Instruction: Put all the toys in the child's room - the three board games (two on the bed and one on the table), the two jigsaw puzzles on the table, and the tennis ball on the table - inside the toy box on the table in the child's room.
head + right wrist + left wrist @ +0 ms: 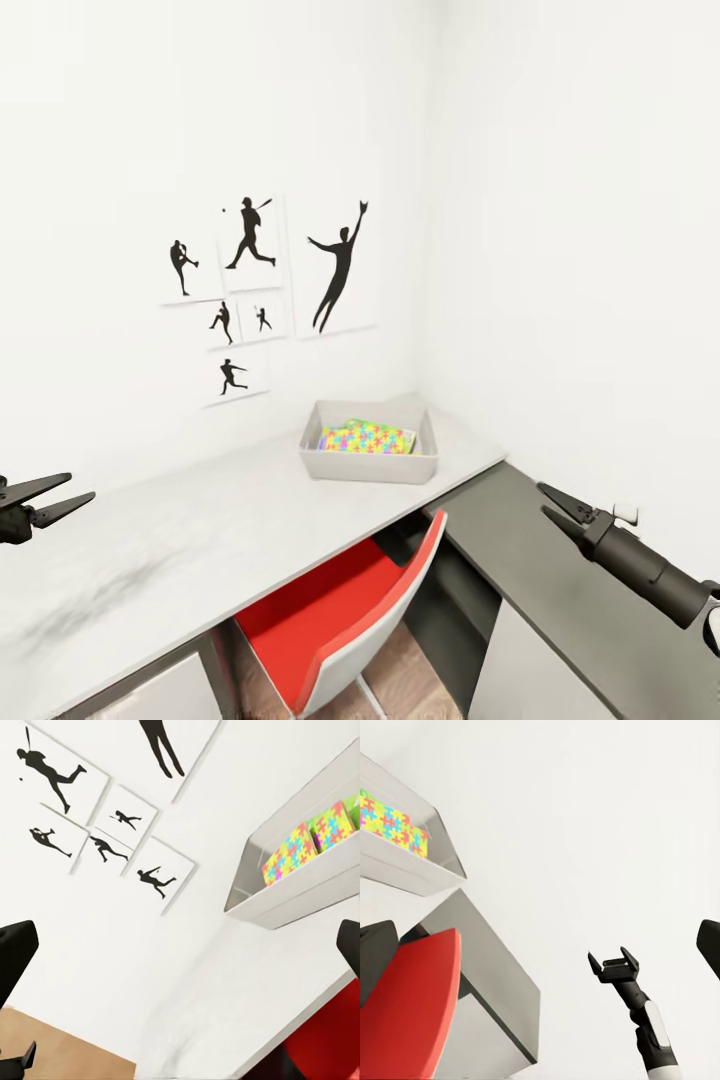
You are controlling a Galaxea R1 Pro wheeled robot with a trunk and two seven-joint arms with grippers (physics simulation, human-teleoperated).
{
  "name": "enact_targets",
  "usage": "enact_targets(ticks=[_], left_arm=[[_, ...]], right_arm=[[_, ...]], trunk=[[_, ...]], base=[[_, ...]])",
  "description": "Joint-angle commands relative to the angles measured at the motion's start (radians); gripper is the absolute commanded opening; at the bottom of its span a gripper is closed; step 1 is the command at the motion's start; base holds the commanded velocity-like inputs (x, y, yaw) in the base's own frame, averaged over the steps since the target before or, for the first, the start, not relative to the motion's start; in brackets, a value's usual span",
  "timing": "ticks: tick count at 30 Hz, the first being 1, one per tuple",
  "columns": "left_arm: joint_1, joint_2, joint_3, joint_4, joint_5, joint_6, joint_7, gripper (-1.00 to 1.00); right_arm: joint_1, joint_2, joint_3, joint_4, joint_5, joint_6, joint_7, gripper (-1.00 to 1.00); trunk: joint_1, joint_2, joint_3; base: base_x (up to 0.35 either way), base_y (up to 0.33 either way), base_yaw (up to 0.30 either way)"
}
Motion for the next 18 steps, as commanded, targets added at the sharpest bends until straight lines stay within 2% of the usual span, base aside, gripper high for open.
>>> enact_targets(ticks=[1,18], left_arm=[[0.0,0.0,-0.001,0.001,0.003,0.007,-0.001,1.0],[0.0,0.0,-0.002,-0.006,0.003,0.007,-0.001,1.0]], right_arm=[[-0.001,0.0,-0.001,0.0,0.002,0.006,0.004,1.0],[-0.001,0.0,0.0,-0.001,0.001,0.006,0.005,1.0]], trunk=[[0.0,-0.001,-0.001],[0.0,-0.001,-0.001]], base=[[-0.273,0.12,0.0],[-0.288,0.153,0.0]])
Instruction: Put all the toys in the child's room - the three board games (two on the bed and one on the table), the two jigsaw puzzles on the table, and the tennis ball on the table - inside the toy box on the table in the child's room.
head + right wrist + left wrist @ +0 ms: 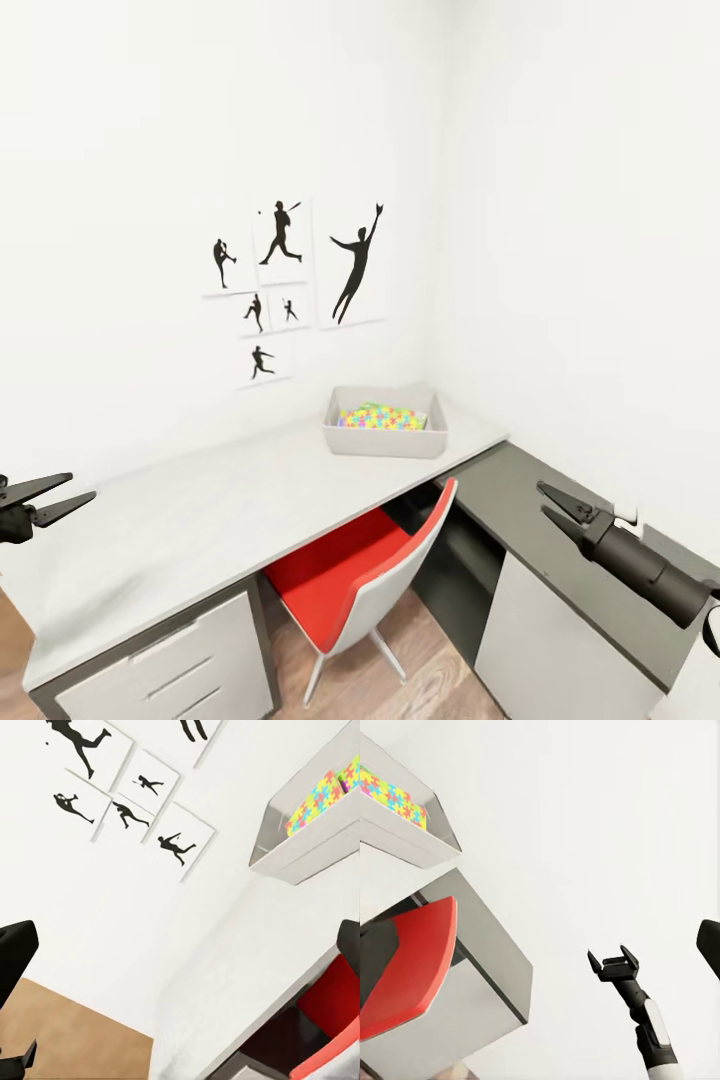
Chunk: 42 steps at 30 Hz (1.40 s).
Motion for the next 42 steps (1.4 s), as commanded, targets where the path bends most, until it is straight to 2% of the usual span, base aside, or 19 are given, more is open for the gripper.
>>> enact_targets(ticks=[1,10,23,42], left_arm=[[0.0,0.0,-0.001,0.001,0.003,0.007,-0.001,1.0],[0.0,0.0,-0.001,0.0,0.003,0.008,-0.001,1.0],[0.0,0.0,0.007,0.004,0.003,0.006,-0.001,1.0],[0.0,-0.001,0.007,0.005,0.003,0.004,-0.001,1.0]], right_arm=[[-0.001,0.0,-0.001,0.0,0.002,0.006,0.004,1.0],[-0.001,0.0,-0.003,0.003,0.002,0.006,0.004,1.0],[-0.001,0.0,-0.003,0.003,0.003,0.006,0.004,1.0],[-0.001,0.0,-0.003,0.014,0.004,0.006,0.003,1.0]], trunk=[[0.0,-0.001,-0.001],[0.0,-0.001,-0.001],[0.0,-0.001,-0.001],[0.0,-0.001,-0.001]], base=[[-0.29,0.163,0.0],[-0.22,0.118,-0.112],[-0.016,0.004,-0.275],[-0.164,0.049,-0.281]])
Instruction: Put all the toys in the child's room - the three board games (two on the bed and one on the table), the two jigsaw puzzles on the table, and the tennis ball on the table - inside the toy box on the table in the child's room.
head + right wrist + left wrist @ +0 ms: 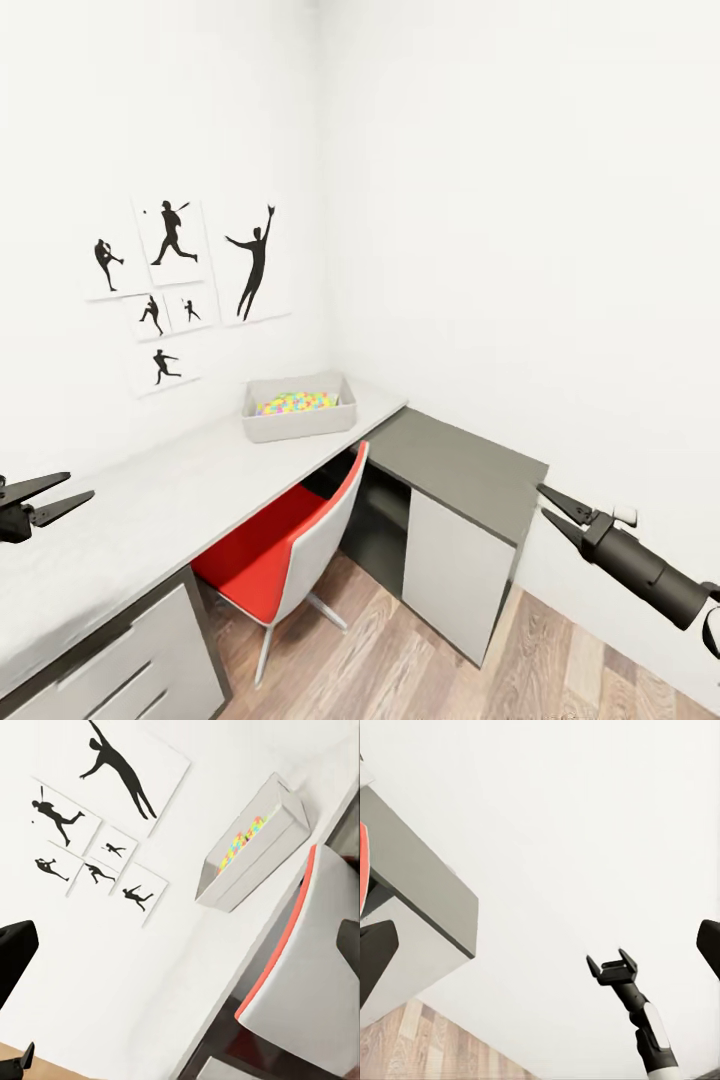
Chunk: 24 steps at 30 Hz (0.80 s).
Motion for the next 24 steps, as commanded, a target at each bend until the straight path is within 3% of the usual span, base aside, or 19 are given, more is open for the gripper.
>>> enact_targets(ticks=[1,24], left_arm=[[0.0,0.0,0.0,0.0,0.004,0.008,-0.001,1.0],[0.0,0.0,0.0,0.0,0.003,0.007,-0.001,1.0]], right_arm=[[-0.001,0.0,-0.001,0.004,0.003,0.006,0.004,1.0],[-0.001,0.0,-0.002,0.018,0.003,0.006,0.004,1.0]], trunk=[[0.0,-0.001,0.0],[0.0,-0.001,0.0]], base=[[-0.026,0.006,-0.281],[-0.117,0.072,-0.281]])
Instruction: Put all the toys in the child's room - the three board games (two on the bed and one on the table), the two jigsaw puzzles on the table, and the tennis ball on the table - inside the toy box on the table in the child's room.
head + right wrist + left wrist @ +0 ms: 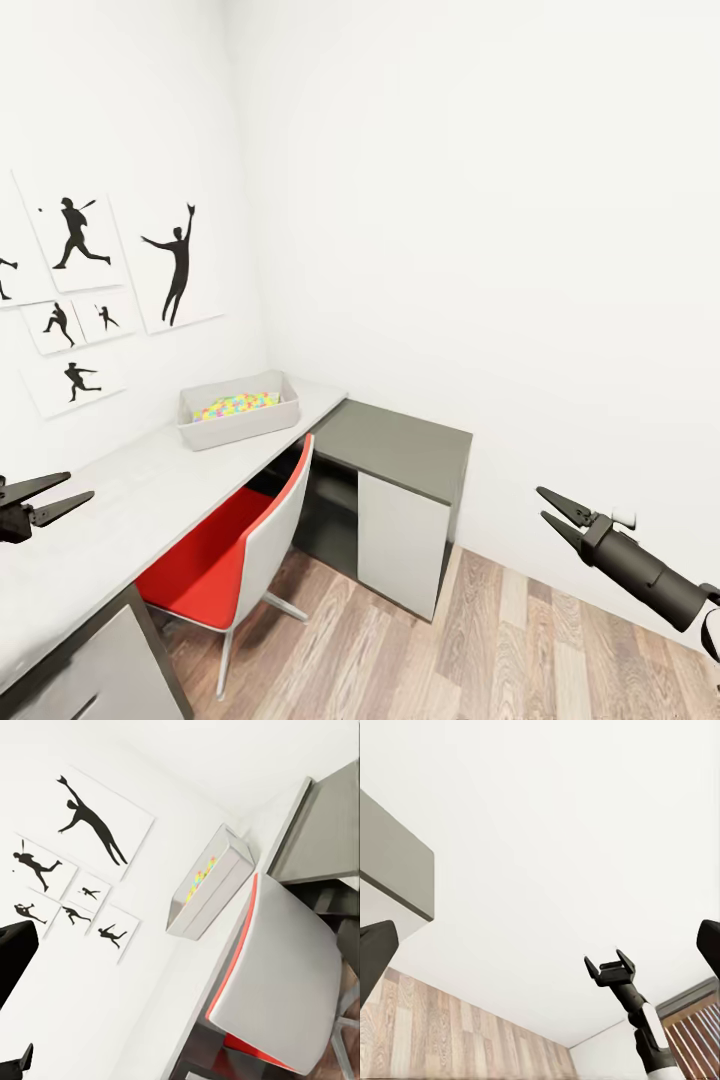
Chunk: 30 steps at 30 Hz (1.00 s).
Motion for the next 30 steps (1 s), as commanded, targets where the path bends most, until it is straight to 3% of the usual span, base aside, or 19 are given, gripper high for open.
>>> enact_targets(ticks=[1,30], left_arm=[[0.0,0.0,0.0,0.0,0.004,0.008,-0.001,1.0],[0.0,0.0,-0.001,0.0,0.003,0.005,0.001,1.0]], right_arm=[[-0.001,0.0,-0.002,0.0,0.002,0.006,0.004,1.0],[-0.001,0.0,0.0,0.008,0.003,0.004,0.003,1.0]], trunk=[[0.0,-0.001,0.0],[0.0,-0.001,0.0]], base=[[-0.106,0.094,-0.281],[-0.081,0.049,-0.281]])
